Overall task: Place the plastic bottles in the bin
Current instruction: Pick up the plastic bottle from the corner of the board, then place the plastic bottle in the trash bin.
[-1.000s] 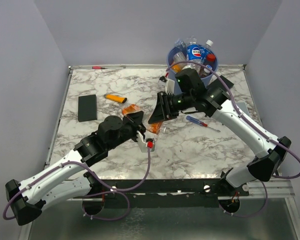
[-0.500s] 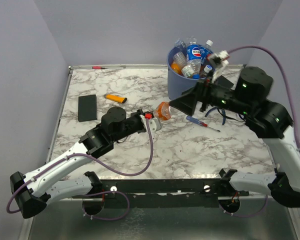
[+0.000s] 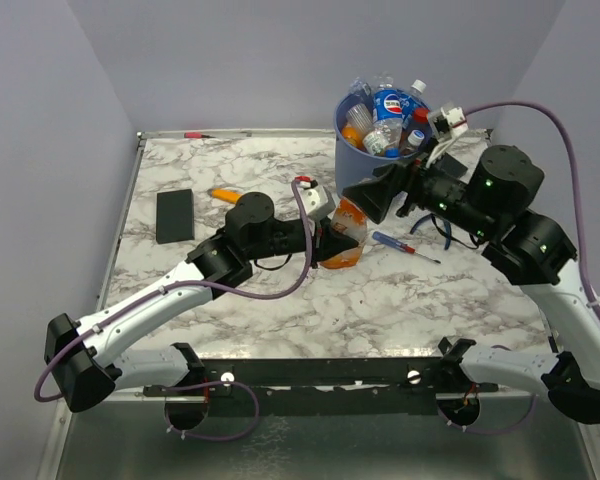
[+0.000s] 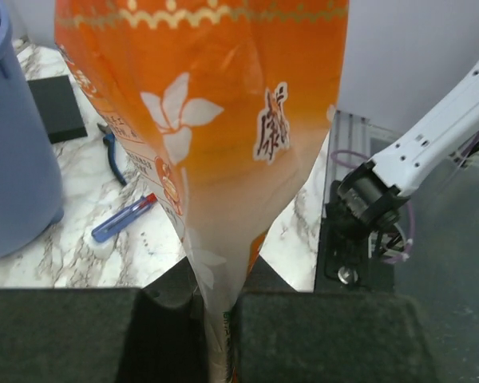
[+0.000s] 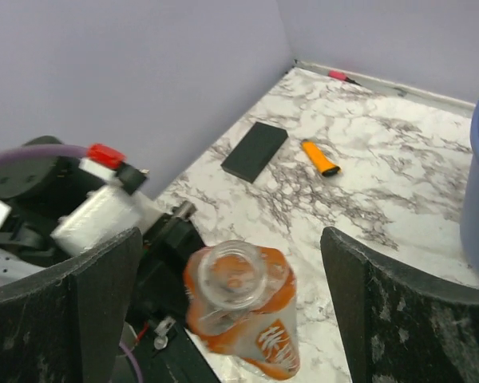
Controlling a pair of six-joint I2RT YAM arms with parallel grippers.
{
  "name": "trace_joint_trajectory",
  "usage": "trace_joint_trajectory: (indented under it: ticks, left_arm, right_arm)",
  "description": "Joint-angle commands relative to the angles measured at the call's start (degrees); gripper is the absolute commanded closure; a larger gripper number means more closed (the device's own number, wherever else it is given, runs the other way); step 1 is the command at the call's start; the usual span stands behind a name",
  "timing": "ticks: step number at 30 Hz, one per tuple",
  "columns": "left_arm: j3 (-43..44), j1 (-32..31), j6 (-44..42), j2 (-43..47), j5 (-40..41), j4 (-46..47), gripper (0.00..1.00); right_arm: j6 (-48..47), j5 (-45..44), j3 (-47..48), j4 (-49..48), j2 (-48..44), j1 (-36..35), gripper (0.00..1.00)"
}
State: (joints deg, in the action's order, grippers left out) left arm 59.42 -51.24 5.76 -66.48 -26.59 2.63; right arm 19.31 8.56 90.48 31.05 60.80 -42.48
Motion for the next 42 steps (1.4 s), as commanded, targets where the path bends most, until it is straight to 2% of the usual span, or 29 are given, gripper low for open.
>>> trace_joint_trajectory:
  ticks: [1, 3, 6, 9, 11, 12, 14, 15, 17, 18, 23, 26, 28, 33, 37, 42]
  left_arm:
    - [2.7, -0.2, 6.4, 0.6, -3.3, 5.2, 1.00]
    - [2.8, -0.2, 6.7, 0.6, -2.6, 5.4, 1.00]
    - [2.1, -0.2, 8.4, 0.8, 0.4, 7.9, 1.00]
    - [2.0, -0.2, 9.3, 0.9, 2.3, 8.9, 1.00]
    - [2.0, -0.2, 9.3, 1.0, 3.0, 9.1, 1.00]
    - [1.9, -0.2, 9.3, 1.1, 3.3, 9.1, 0.94]
    - [1.3, -0.2, 9.1, 1.6, 4.1, 9.3, 0.65]
    - [0.9, -0.2, 8.9, 2.0, 4.8, 9.5, 0.48]
    - [-0.3, -0.2, 8.3, 3.3, 8.6, 9.6, 0.07]
    - [-1.1, -0.2, 7.6, 4.3, 11.1, 9.7, 0.02]
    - [-6.3, -0.2, 4.2, 12.5, 29.1, 10.0, 0.01]
    - [-9.6, -0.2, 3.6, 18.1, 41.3, 10.0, 0.01]
    - [-12.1, -0.2, 3.8, 21.7, 46.7, 10.1, 0.01]
    - [-17.4, -0.2, 4.4, 29.1, 50.8, 8.3, 0.01]
    - [-20.1, -0.2, 5.4, 32.0, 53.3, 5.6, 0.01]
    - [-22.1, -0.2, 5.6, 32.5, 54.3, 5.1, 0.01]
  right_arm:
    - [-1.4, -4.0, -0.3, -0.3, 1.9, -0.1, 0.05]
    - [-1.0, -3.9, -0.2, -0.3, 2.6, 0.0, 0.06]
    - [0.3, -1.8, -0.1, 0.5, 4.7, 0.0, 0.16]
    - [1.1, -0.1, -0.6, 0.2, 5.2, 0.0, 0.45]
    - [1.3, 0.0, -0.8, -0.1, 5.3, 0.0, 0.58]
    - [1.3, -0.1, -0.8, -0.4, 5.2, 0.0, 0.62]
    - [1.4, -1.2, -0.3, -0.8, 5.0, 0.0, 0.71]
    - [1.2, -2.3, 0.2, -1.0, 4.9, 0.0, 0.75]
    - [0.4, -5.8, 2.5, -0.9, 5.2, 0.0, 0.79]
    - [-0.2, -7.7, 4.2, -0.8, 5.6, -0.1, 0.79]
    - [-7.5, -24.7, 17.3, -0.5, 11.9, 0.1, 0.81]
    - [-13.2, -32.9, 20.8, -6.3, 17.1, 1.0, 0.80]
    - [-15.5, -34.6, 22.4, -10.2, 20.6, 3.4, 0.80]
    - [-10.6, -28.5, 34.7, -4.6, 31.4, 14.7, 0.80]
    - [-2.7, -20.3, 34.3, -4.1, 34.0, 23.0, 0.80]
    - [0.5, -14.5, 25.9, -13.2, 34.3, 24.6, 0.80]
